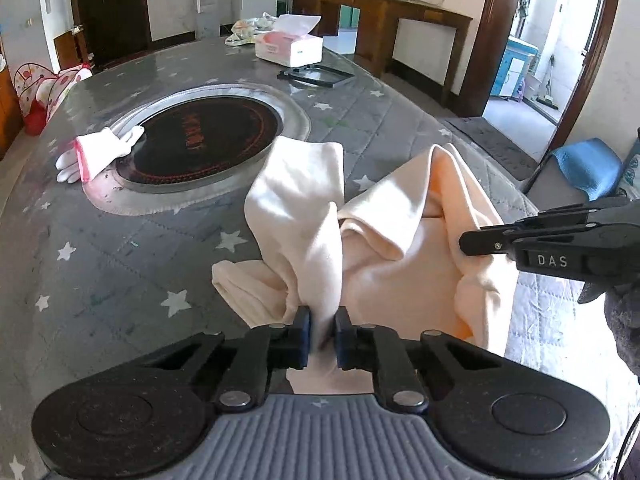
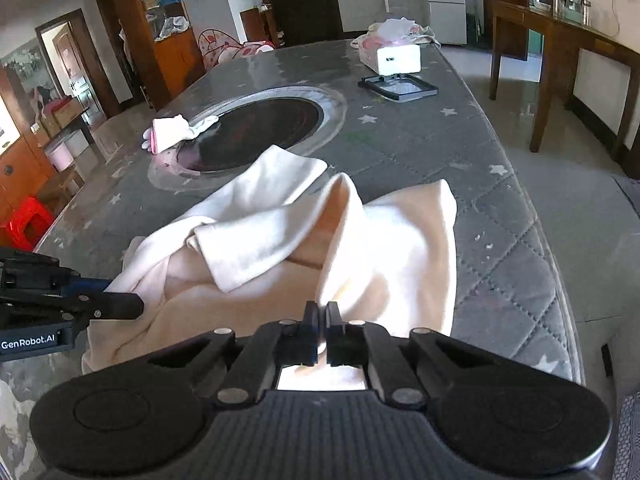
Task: Fold clothes
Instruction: 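Lift the sweatshirt with both grippers and shake it out flat, then lay the sweatshirt down on the table with both grippers, spreading it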
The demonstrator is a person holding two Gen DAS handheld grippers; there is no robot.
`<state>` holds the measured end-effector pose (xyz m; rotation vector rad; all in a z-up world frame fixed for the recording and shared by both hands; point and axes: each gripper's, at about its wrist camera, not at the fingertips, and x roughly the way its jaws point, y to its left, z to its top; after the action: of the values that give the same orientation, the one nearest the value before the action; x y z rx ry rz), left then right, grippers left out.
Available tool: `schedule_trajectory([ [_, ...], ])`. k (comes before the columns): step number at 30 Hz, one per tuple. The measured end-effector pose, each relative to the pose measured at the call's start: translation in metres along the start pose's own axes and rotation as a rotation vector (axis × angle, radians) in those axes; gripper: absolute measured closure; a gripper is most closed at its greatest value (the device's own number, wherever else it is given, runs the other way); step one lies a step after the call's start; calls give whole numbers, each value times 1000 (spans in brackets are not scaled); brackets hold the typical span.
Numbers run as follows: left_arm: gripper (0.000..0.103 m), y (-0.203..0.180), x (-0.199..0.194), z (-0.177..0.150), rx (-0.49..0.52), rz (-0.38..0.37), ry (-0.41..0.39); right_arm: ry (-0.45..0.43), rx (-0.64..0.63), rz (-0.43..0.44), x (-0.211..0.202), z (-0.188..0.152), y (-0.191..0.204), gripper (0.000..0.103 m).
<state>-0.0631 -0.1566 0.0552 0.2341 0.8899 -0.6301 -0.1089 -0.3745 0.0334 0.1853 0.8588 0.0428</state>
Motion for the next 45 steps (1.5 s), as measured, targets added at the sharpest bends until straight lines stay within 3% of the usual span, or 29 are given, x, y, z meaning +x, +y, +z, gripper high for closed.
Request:
schedule_trajectory([
  [11, 93, 44, -37, 43, -109, 33, -103, -252, 13, -16, -51, 77, 5, 101],
  [18, 93, 92, -104, 110, -220, 73, -293, -509, 75, -33, -105, 150, -2, 101],
  [22, 93, 101, -151, 129, -224, 89, -407, -618, 93, 3, -138, 163, -3, 101],
  [24, 93, 105, -172, 128, -240, 73, -426, -663, 98, 22, -154, 165, -3, 101],
  [27, 93, 103, -185, 110, -216, 62, -386, -628, 77, 34, -160, 148, -4, 101],
  [30, 93, 97, -180, 74, -195, 49, -292, -549, 52, 44, -156, 122, -8, 101],
  [39, 92, 72, -115, -49, -179, -65, 121, -89, -41, -7, -100, -4, -19, 100],
  [42, 88, 65, -109, -71, -148, -81, 184, -25, -70, -27, -99, -24, -20, 91],
  [45, 86, 67, -113, -78, -133, -86, 188, 13, -88, -51, -102, -40, -20, 86],
])
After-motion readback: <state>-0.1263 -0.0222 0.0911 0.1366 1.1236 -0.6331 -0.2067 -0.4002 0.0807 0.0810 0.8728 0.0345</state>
